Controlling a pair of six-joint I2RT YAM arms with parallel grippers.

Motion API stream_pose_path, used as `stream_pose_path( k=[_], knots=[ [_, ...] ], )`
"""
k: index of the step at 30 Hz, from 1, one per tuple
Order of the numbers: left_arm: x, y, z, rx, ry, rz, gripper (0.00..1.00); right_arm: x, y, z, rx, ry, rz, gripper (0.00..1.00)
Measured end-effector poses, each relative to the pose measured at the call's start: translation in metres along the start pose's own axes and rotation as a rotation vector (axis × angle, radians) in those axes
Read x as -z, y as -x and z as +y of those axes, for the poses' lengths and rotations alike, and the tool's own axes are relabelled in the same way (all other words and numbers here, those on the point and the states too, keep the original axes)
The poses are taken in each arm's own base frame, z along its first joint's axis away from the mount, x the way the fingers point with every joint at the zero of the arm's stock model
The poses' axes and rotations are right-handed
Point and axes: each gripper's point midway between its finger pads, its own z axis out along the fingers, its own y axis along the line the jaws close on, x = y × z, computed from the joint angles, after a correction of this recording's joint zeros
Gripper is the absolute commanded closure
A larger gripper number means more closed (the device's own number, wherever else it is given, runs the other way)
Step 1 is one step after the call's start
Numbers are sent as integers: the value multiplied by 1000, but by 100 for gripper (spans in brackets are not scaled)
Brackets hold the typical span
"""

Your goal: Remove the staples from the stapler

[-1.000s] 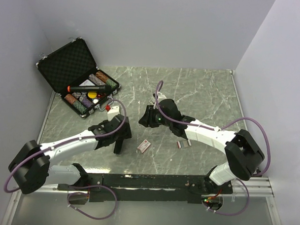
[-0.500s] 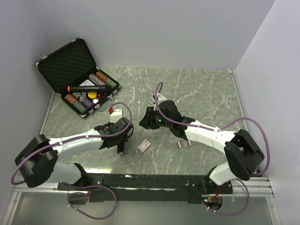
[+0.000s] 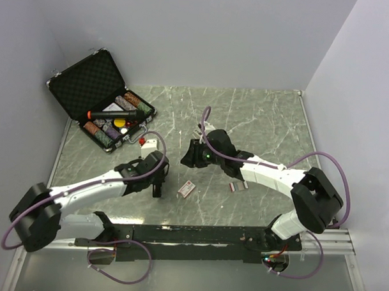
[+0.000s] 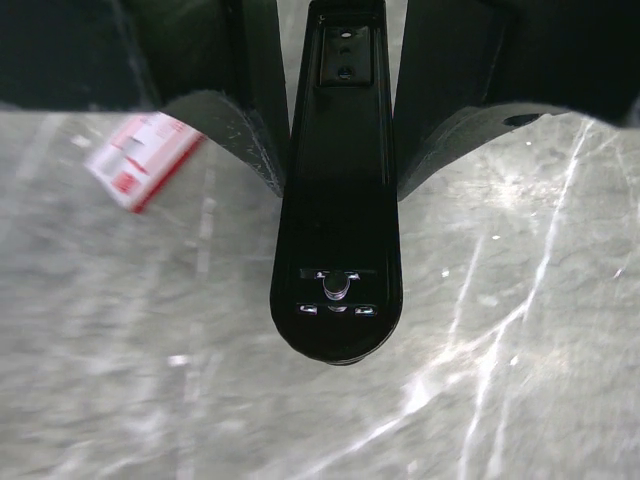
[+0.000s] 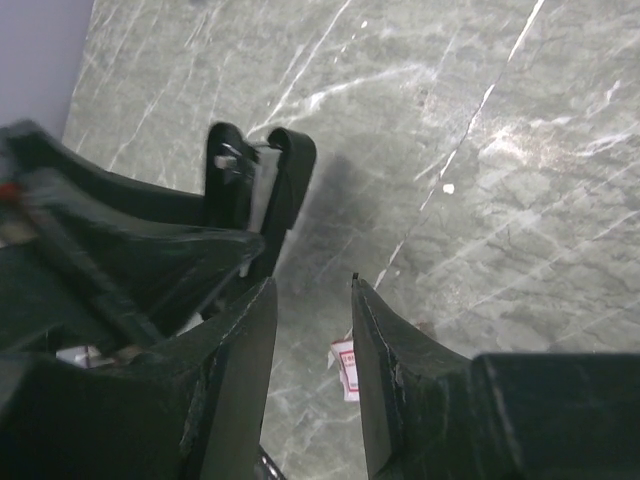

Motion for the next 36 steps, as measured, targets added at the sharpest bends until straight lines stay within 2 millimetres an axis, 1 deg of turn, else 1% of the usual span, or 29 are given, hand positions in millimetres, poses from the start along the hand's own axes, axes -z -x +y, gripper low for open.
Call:
stream_pose_path(
  k=[4,7,11,13,15,17,23,29,33,36],
  knots=[
    [21,16,-17,16,-119,-36,99,8,1,-3,-2,20,23,54],
    [42,29,-34,34,-245,-65,99,26,13,1,13,55,5,49],
    [74,44,-57,53,-428,-99,99,61,34,24,73,156,-53,40],
    [89,51,-68,58,-513,-119,99,78,39,39,115,218,-73,35],
    [103,55,-77,62,-601,-137,99,93,38,53,155,280,-77,31],
    [116,56,-85,61,-688,-147,99,107,33,62,186,328,-68,29],
    [154,60,-106,48,-898,-166,99,137,23,76,248,386,-58,26],
    [194,70,-120,39,-1089,-220,99,152,14,80,285,414,-39,24],
    [213,72,-124,32,-1174,-234,99,159,10,85,308,443,-24,24],
    [223,71,-127,26,-1226,-232,99,168,11,94,332,484,-25,23]
  ],
)
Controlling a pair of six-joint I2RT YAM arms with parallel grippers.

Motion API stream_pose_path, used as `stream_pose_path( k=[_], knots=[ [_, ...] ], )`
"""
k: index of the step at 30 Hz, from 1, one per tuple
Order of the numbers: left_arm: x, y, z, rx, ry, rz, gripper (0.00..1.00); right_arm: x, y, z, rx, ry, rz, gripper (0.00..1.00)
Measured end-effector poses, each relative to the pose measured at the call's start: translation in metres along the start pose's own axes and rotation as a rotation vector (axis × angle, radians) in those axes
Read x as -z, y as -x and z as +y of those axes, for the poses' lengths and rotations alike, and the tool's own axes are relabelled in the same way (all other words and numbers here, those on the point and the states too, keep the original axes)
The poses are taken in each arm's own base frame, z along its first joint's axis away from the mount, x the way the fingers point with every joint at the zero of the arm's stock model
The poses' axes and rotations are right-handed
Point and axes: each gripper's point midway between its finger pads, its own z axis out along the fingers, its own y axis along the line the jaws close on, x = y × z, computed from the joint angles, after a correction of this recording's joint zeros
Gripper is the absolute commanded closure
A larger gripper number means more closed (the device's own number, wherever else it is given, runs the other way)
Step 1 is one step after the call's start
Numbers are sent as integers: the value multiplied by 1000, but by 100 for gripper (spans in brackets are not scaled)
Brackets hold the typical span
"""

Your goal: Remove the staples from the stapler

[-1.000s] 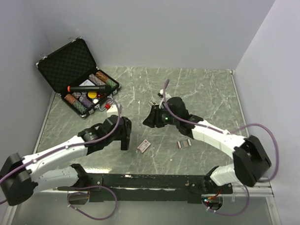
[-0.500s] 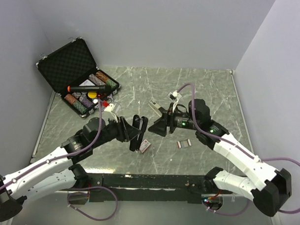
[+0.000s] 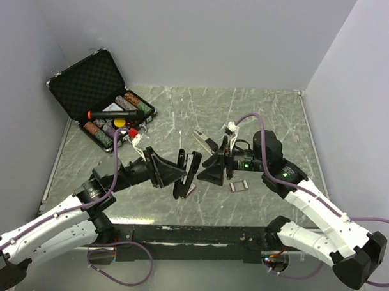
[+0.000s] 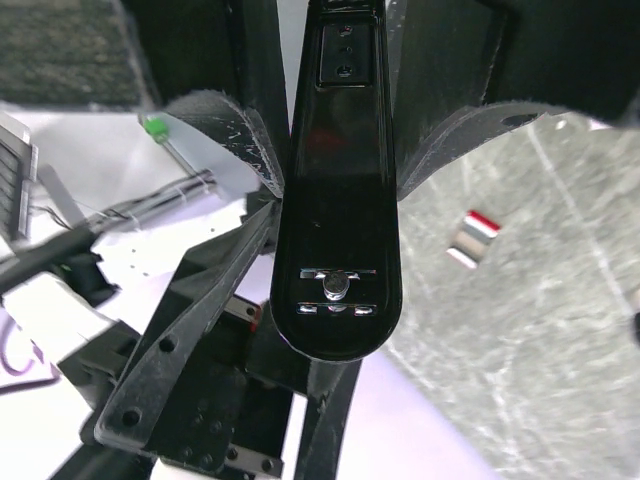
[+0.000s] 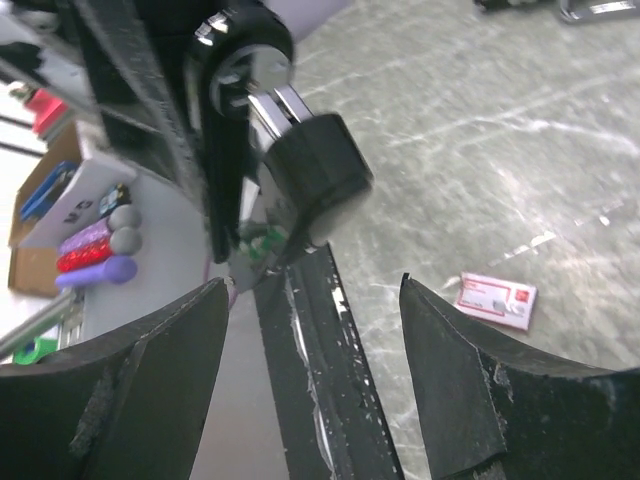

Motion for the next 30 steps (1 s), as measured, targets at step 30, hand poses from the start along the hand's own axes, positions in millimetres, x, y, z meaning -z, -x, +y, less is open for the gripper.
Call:
stream_pose_path(
  k=[30],
  knots=[
    [1,-19,-30,-1,-222,76,99,4,21,38,120,195,-53,53]
  ],
)
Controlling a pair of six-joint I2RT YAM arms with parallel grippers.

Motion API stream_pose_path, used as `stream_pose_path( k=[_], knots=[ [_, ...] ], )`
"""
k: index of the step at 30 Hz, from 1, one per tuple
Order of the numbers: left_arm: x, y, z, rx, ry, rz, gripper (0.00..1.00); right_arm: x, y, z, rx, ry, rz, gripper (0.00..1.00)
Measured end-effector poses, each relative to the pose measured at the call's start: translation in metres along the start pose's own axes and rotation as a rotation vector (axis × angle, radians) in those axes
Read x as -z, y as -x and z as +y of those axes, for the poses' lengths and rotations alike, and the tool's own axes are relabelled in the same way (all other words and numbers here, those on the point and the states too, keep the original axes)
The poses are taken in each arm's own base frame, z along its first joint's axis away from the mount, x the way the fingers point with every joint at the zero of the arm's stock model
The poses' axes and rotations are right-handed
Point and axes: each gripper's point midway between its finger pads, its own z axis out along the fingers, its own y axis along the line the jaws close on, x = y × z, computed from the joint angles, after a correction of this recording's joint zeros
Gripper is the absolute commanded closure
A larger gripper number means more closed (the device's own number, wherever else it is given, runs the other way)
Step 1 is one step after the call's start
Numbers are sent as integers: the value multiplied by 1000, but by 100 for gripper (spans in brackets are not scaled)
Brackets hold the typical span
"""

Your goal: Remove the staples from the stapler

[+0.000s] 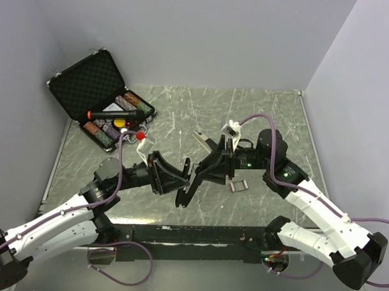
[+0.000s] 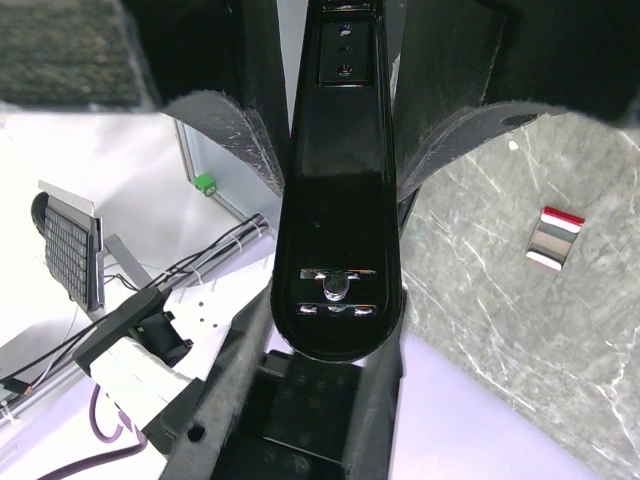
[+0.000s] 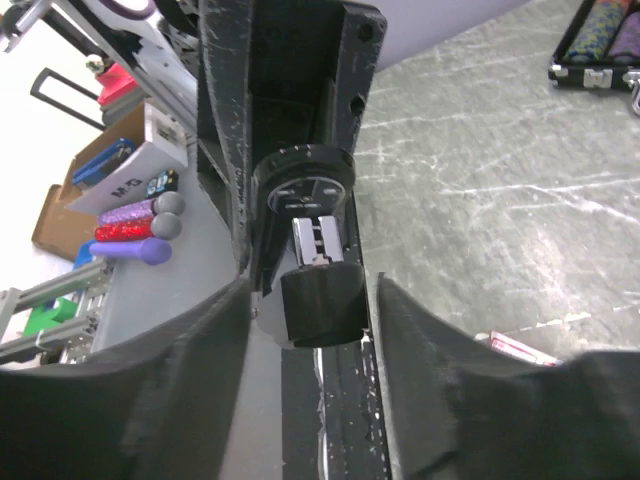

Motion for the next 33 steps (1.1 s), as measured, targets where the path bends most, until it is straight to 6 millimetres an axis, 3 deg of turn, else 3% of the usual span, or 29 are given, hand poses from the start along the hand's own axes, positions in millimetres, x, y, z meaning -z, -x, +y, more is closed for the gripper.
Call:
stream_pose_path(
  k=[5,14,33],
  knots=[
    [0,-1,-3,-14,-17,6,99,0,3,5,-12,26,-7,100],
    [-1,-1,-8,-24,-54,15,99,-5,11,15,-13,68,-37,100],
    [-1,-26,-30,-41,-211,152,99,-44,18,40,-42,243,15,100]
  ],
)
